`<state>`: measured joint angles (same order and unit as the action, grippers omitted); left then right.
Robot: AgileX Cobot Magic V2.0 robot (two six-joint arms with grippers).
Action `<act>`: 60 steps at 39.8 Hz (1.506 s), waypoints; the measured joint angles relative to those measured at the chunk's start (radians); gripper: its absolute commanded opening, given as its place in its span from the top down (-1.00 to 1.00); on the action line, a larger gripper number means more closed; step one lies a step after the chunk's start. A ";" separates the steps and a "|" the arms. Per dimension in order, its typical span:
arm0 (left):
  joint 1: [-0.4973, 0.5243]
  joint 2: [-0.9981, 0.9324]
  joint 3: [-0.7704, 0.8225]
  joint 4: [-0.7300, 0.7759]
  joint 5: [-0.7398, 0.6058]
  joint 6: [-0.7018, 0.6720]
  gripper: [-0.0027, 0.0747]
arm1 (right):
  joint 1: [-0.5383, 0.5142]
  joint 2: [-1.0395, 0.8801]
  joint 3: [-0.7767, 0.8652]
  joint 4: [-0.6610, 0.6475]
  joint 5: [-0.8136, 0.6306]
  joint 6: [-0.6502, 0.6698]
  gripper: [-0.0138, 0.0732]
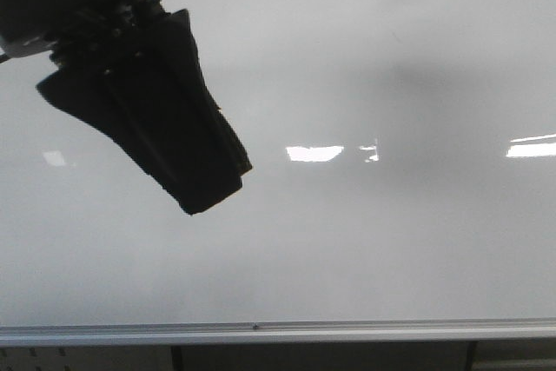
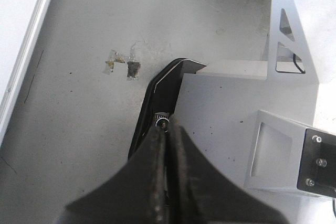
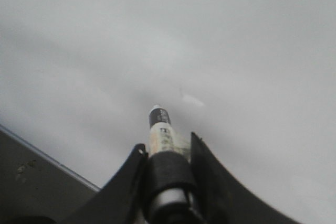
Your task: Write number 0 on whiteboard
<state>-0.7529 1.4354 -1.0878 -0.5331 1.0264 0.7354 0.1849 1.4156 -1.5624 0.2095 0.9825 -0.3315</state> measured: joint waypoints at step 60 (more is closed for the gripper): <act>0.000 0.000 0.000 0.000 0.000 -0.002 0.98 | 0.000 0.318 -0.365 -0.018 0.056 0.036 0.81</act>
<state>-0.7529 1.4354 -1.0878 -0.5331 1.0264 0.7336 0.1849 1.7334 -1.9270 0.1911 1.0382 -0.2953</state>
